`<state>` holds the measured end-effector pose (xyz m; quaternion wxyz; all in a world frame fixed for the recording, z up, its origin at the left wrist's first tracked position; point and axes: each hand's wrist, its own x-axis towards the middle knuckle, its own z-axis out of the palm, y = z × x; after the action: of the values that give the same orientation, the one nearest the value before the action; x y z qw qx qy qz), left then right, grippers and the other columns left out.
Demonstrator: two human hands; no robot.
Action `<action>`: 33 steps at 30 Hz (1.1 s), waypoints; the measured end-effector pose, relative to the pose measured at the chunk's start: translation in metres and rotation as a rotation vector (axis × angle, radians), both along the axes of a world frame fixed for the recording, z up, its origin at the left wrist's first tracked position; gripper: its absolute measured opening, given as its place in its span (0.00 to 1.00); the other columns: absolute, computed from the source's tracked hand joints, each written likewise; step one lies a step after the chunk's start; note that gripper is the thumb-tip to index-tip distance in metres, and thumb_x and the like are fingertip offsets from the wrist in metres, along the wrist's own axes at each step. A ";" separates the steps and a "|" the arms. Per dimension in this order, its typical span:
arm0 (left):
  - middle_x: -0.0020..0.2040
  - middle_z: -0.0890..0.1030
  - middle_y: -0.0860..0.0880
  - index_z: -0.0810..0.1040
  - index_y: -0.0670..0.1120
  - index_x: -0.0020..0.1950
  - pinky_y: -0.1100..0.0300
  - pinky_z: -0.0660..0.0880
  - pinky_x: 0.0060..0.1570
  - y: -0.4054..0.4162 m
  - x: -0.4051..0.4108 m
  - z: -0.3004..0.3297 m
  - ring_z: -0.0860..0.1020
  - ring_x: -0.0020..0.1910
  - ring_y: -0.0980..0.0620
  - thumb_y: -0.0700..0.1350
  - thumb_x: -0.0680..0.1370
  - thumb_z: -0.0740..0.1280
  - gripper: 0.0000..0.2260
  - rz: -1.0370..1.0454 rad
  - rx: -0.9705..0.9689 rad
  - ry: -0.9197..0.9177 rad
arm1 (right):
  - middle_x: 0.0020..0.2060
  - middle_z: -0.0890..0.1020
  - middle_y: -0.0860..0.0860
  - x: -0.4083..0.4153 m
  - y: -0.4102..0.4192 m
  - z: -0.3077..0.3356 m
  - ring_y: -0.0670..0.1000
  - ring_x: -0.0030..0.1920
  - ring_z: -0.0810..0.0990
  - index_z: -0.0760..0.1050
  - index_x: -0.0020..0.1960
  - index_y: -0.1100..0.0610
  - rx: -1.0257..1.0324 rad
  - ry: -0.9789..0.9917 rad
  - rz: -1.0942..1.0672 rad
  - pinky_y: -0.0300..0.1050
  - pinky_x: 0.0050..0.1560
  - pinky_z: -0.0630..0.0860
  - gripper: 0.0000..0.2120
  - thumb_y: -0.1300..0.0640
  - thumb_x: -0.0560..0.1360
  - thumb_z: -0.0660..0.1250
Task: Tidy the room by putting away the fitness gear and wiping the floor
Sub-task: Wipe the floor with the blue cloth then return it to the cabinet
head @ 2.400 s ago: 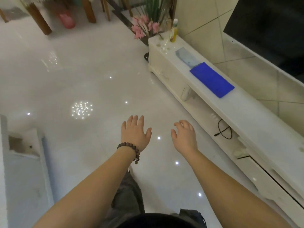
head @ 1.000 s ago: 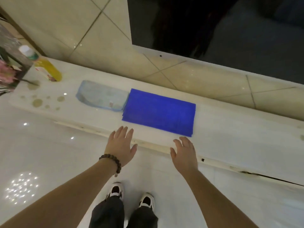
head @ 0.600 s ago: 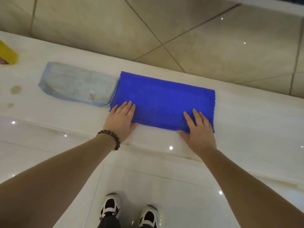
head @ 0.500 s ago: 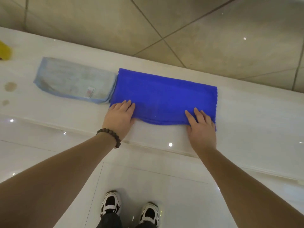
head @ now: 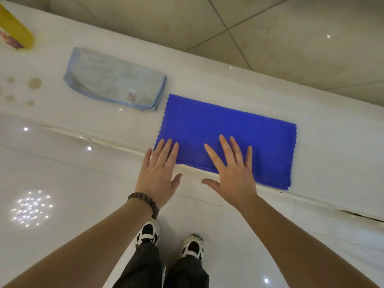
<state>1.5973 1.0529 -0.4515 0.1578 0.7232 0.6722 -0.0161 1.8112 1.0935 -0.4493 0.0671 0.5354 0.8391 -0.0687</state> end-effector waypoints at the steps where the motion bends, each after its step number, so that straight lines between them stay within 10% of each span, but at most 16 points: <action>1: 0.77 0.59 0.45 0.55 0.44 0.78 0.46 0.53 0.74 -0.004 -0.003 0.002 0.54 0.77 0.45 0.52 0.76 0.65 0.34 0.048 -0.005 -0.012 | 0.78 0.46 0.54 -0.012 0.009 -0.001 0.61 0.76 0.47 0.43 0.77 0.42 -0.022 -0.013 0.014 0.72 0.69 0.47 0.46 0.29 0.68 0.62; 4: 0.79 0.53 0.47 0.50 0.46 0.79 0.50 0.46 0.74 -0.019 -0.015 0.006 0.48 0.78 0.48 0.52 0.79 0.61 0.32 0.190 -0.025 -0.044 | 0.77 0.39 0.51 -0.032 0.023 -0.010 0.62 0.76 0.39 0.37 0.75 0.38 -0.124 -0.062 -0.023 0.75 0.67 0.43 0.42 0.29 0.70 0.57; 9: 0.79 0.49 0.48 0.47 0.47 0.79 0.52 0.43 0.75 -0.056 -0.040 0.019 0.44 0.78 0.51 0.51 0.81 0.57 0.30 0.390 -0.076 -0.092 | 0.69 0.71 0.54 -0.037 -0.004 -0.007 0.63 0.68 0.66 0.66 0.72 0.45 -0.087 -0.088 -0.047 0.74 0.63 0.61 0.37 0.46 0.65 0.76; 13: 0.79 0.51 0.48 0.49 0.48 0.79 0.52 0.45 0.75 -0.090 -0.065 0.033 0.46 0.78 0.50 0.51 0.81 0.57 0.29 0.533 -0.092 -0.125 | 0.48 0.80 0.56 -0.047 -0.015 0.013 0.60 0.47 0.77 0.77 0.59 0.55 -0.004 0.023 -0.008 0.58 0.42 0.78 0.29 0.55 0.60 0.81; 17: 0.78 0.56 0.46 0.53 0.46 0.78 0.50 0.50 0.75 -0.123 -0.098 0.053 0.51 0.78 0.48 0.50 0.81 0.59 0.28 0.650 -0.082 -0.140 | 0.40 0.80 0.57 -0.082 -0.031 0.046 0.58 0.37 0.79 0.77 0.57 0.60 -0.019 0.147 0.044 0.45 0.26 0.71 0.21 0.57 0.67 0.77; 22: 0.78 0.57 0.46 0.53 0.46 0.78 0.50 0.51 0.75 -0.173 -0.150 0.076 0.52 0.77 0.49 0.50 0.81 0.58 0.28 0.788 -0.070 -0.159 | 0.54 0.79 0.57 -0.157 -0.062 0.088 0.60 0.50 0.79 0.69 0.69 0.59 -0.143 0.275 0.060 0.51 0.44 0.76 0.20 0.54 0.79 0.62; 33: 0.78 0.58 0.45 0.55 0.46 0.78 0.48 0.53 0.75 -0.359 -0.290 0.070 0.53 0.77 0.46 0.50 0.81 0.58 0.27 1.005 -0.068 -0.158 | 0.56 0.79 0.58 -0.344 -0.201 0.084 0.61 0.50 0.78 0.66 0.71 0.57 -0.177 0.332 0.198 0.51 0.49 0.74 0.21 0.56 0.79 0.61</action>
<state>1.3070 0.6937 -0.3811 0.2198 0.3040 0.9221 0.0948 1.4670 0.8928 -0.3649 -0.0188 0.4238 0.8779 -0.2224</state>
